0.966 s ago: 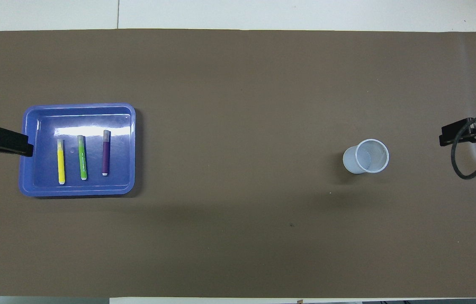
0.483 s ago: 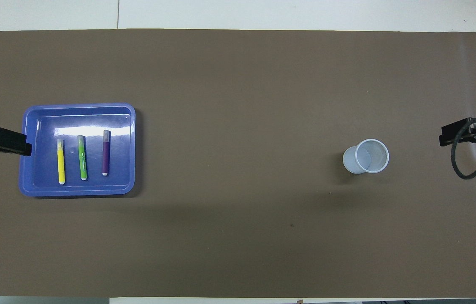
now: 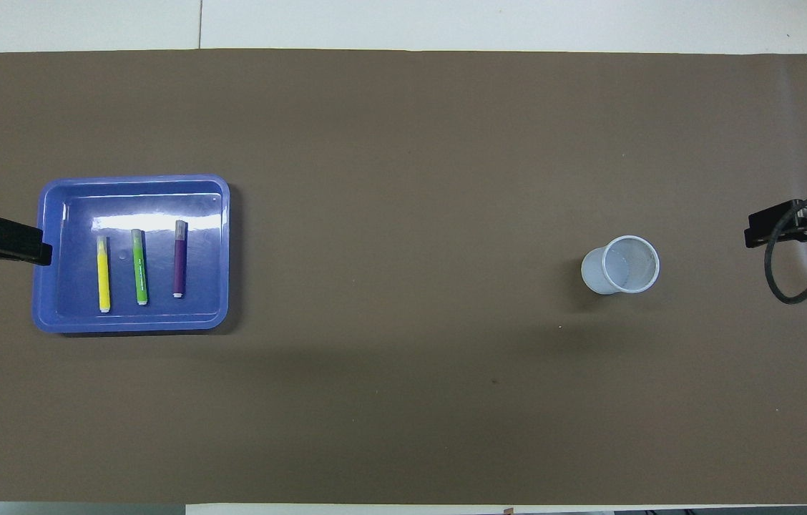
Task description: Transfer and insert pens with both arms
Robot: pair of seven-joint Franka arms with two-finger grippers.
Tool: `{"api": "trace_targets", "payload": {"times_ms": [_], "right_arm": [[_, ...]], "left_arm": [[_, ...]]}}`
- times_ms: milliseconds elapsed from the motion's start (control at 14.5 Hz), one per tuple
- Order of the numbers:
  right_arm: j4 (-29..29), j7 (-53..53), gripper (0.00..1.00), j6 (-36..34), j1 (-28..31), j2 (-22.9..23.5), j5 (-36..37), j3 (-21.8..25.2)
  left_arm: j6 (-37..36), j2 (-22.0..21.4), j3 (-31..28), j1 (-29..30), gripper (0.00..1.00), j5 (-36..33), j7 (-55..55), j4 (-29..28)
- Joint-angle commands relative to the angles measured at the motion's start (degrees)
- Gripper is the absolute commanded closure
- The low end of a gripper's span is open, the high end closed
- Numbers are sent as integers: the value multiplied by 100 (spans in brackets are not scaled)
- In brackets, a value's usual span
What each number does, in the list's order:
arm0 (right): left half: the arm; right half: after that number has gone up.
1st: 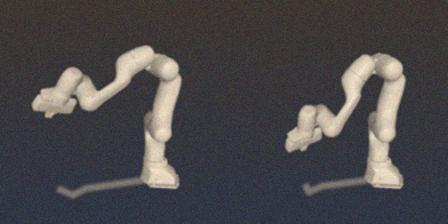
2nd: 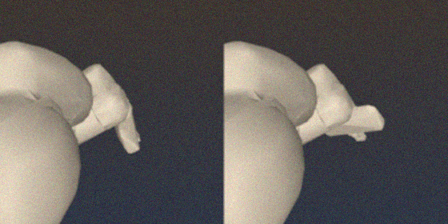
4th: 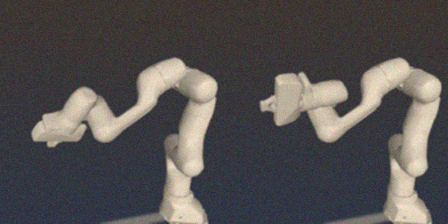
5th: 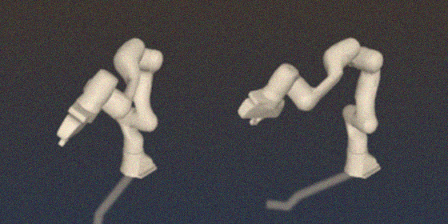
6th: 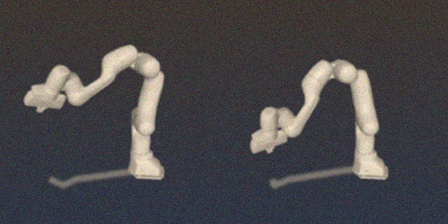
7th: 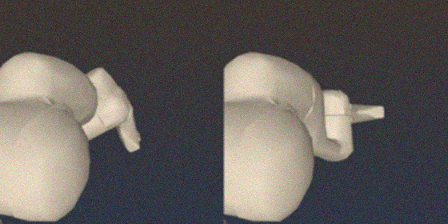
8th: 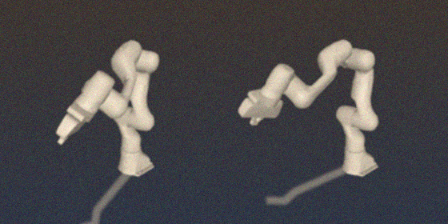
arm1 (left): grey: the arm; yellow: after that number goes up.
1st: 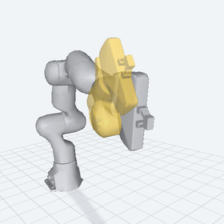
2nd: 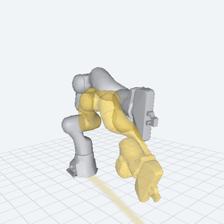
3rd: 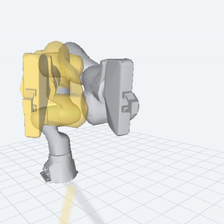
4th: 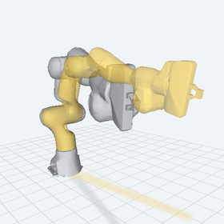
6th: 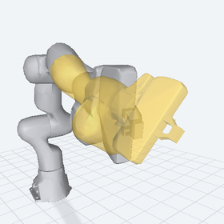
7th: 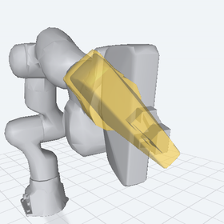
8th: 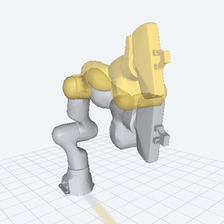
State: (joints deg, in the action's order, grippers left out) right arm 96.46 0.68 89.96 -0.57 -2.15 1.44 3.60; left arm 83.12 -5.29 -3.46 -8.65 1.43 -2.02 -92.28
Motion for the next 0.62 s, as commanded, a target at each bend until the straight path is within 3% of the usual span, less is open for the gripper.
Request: {"api": "trace_targets", "payload": {"times_ms": [0, 207, 552], "right_arm": [[75, 116, 0, -49, 30, -84, -13, -8], [75, 116, 0, -49, 30, -84, -13, -8], [75, 116, 0, -49, 30, -84, -13, -8]], "left_arm": [[135, -315, -32, -5, 0, 15, 27, -466], [713, -525, -40, 4, 0, 6, 62, -983], [1266, -482, -49, 275, 0, -2, 544, -1782]]}}
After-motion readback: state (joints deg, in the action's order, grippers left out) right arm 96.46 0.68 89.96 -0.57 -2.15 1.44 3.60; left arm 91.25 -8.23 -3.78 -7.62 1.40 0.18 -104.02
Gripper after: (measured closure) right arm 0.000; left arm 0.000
